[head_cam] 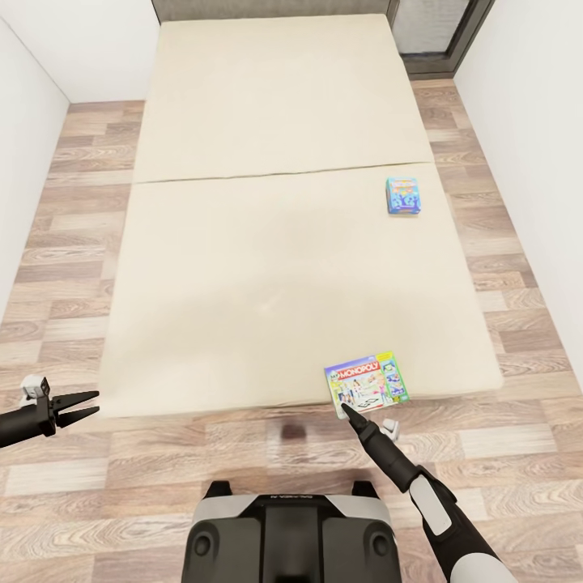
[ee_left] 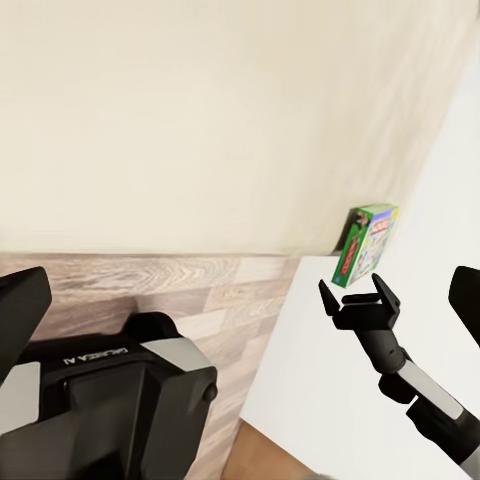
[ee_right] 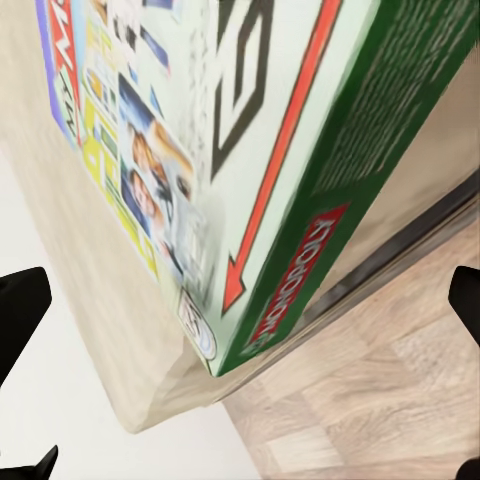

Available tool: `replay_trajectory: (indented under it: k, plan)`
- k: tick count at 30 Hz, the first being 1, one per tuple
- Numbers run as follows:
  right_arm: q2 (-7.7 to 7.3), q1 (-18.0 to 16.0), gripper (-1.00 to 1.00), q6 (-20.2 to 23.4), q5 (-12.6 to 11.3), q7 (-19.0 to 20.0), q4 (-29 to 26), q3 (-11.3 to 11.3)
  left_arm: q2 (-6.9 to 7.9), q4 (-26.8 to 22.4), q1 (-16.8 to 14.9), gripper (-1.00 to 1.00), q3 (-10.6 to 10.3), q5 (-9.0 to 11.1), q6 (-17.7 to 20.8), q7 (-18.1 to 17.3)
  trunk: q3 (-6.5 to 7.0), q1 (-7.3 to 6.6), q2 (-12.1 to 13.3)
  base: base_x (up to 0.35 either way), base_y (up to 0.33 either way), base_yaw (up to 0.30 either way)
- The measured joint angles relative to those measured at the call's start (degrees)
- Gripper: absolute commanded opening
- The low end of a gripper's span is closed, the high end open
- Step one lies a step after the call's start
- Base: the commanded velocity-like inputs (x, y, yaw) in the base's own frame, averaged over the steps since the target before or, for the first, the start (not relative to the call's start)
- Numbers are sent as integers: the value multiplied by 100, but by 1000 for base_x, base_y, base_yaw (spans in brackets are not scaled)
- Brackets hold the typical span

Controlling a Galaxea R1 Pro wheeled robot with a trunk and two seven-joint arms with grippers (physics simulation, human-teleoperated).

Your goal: Put all the toys in the child's room - the three board games (two on the bed and one on the table), the two jigsaw puzzles on the table, and the tennis ball on the table - inside the toy box on the table in the child's room.

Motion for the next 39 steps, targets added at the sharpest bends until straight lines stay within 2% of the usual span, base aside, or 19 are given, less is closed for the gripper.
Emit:
replay_trajectory:
  k: [4, 39]
  plan:
    - [0, 0, 100, 4, 3, 0, 0, 0, -2, 0, 0, 100, 0, 0, 0, 0, -72, 88, -161, 0, 0, 0]
    - [48, -17, 100, 2, 55, 18, -34, 52, -4, 0, 0, 100, 0, 0, 0, 0, -72, 88, -162, 0, 0, 0]
